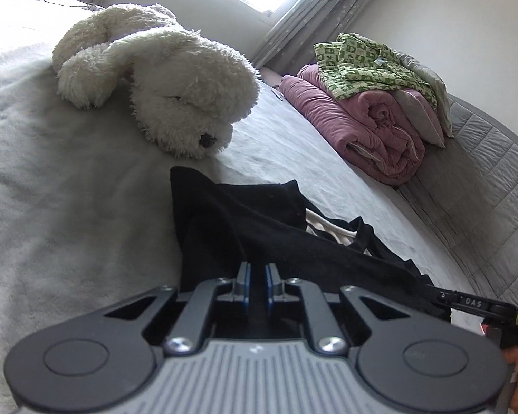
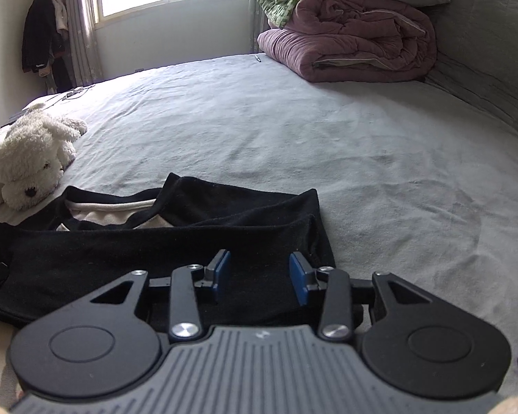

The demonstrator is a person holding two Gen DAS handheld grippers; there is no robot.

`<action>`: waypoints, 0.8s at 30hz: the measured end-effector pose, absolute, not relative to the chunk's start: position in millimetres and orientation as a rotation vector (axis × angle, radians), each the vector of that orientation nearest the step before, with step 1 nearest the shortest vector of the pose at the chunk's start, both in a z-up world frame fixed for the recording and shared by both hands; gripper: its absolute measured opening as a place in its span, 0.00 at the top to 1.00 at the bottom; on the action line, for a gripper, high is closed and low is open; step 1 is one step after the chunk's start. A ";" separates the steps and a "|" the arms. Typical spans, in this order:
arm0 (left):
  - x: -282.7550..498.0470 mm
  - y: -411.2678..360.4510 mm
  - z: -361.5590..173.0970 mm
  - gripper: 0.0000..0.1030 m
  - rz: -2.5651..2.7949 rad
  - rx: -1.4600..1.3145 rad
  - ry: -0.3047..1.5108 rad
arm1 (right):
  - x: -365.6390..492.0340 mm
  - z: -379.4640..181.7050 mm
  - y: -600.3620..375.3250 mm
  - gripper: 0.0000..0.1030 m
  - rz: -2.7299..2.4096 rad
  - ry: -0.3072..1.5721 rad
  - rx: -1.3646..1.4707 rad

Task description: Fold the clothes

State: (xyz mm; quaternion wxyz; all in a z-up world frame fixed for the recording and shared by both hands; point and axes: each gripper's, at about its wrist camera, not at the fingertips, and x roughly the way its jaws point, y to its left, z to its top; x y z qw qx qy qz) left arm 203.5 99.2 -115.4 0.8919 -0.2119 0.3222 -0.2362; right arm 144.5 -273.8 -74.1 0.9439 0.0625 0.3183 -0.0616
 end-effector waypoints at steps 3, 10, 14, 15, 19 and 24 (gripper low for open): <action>192.9 91.9 -108.7 0.90 -0.453 -0.382 0.645 | 119.3 -49.8 -275.4 0.51 -0.112 0.654 0.165; 149.9 88.1 -82.0 0.68 -0.399 -0.378 0.663 | 64.3 -48.3 -281.0 0.41 -0.051 0.758 0.182; 120.7 91.5 -66.6 0.68 -0.378 -0.394 0.699 | 42.0 -59.8 -292.8 0.40 -0.017 0.806 0.271; 112.7 91.7 -63.8 0.68 -0.371 -0.388 0.712 | 36.8 -62.2 -295.7 0.40 -0.012 0.824 0.294; 78.4 97.2 -59.5 0.68 -0.345 -0.368 0.777 | 17.4 -65.9 -308.7 0.40 0.035 0.863 0.366; 41.3 113.1 -70.0 0.68 -0.326 -0.371 0.881 | -6.5 -67.7 -332.4 0.40 0.082 0.893 0.491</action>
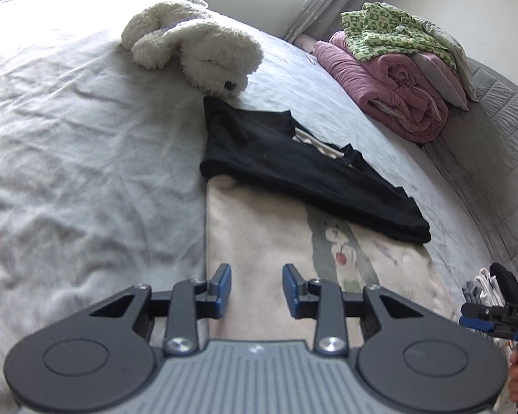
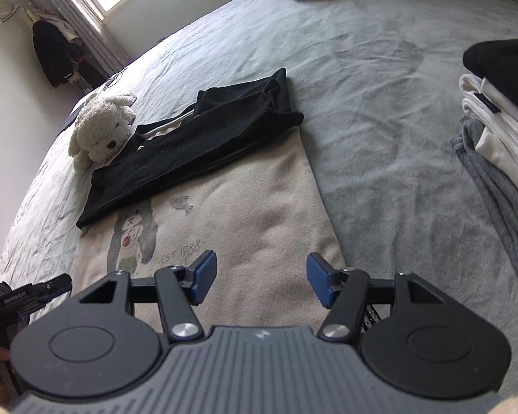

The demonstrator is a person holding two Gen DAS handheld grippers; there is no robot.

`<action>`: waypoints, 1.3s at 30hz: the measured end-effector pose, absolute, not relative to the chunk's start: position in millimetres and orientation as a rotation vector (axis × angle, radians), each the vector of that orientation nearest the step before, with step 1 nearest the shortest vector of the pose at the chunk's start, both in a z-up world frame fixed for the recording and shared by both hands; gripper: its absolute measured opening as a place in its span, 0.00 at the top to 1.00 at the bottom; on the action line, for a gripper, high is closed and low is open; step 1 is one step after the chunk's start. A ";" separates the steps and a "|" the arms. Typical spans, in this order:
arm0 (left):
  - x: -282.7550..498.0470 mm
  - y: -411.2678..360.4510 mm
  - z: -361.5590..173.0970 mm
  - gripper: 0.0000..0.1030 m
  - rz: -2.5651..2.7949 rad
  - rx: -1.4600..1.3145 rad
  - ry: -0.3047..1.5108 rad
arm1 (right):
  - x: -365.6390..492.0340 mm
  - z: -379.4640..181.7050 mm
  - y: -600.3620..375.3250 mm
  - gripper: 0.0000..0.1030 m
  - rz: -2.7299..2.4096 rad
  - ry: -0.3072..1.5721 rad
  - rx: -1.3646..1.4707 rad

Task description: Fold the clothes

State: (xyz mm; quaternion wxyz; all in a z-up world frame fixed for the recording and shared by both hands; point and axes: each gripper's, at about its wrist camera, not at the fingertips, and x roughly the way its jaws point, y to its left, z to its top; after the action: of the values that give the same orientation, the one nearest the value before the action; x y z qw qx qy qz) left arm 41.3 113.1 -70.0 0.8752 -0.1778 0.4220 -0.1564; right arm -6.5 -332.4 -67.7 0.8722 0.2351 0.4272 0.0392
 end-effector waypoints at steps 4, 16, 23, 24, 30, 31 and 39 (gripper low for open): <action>18.5 126.6 -75.0 0.68 -0.314 -0.412 0.942 | -23.4 -72.3 -344.7 0.40 0.092 0.915 0.514; -19.4 143.6 -88.6 0.68 -0.436 -0.574 1.134 | -82.5 -85.4 -386.7 0.40 0.149 0.943 0.529; -30.8 143.1 -100.7 0.68 -0.538 -0.605 1.163 | -88.8 -102.5 -400.2 0.41 0.214 0.980 0.709; -32.0 142.3 -102.0 0.68 -0.545 -0.609 1.163 | -87.1 -103.9 -400.0 0.41 0.222 0.987 0.716; -33.7 138.5 -103.0 0.70 -0.585 -0.596 1.162 | -82.9 -108.5 -401.6 0.42 0.260 0.993 0.756; -32.9 140.5 -102.1 0.70 -0.582 -0.592 1.169 | -83.2 -108.3 -401.4 0.44 0.260 0.993 0.749; -29.2 157.8 -95.6 0.76 -0.555 -0.557 1.191 | -81.4 -108.4 -410.6 0.57 0.277 1.028 0.755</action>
State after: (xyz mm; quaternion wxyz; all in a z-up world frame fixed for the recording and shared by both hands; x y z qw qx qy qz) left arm -29.2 157.8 -95.6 0.7559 -0.2555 0.5464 -0.2544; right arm -81.4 -410.6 -108.4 0.7945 0.3515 0.4782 0.1288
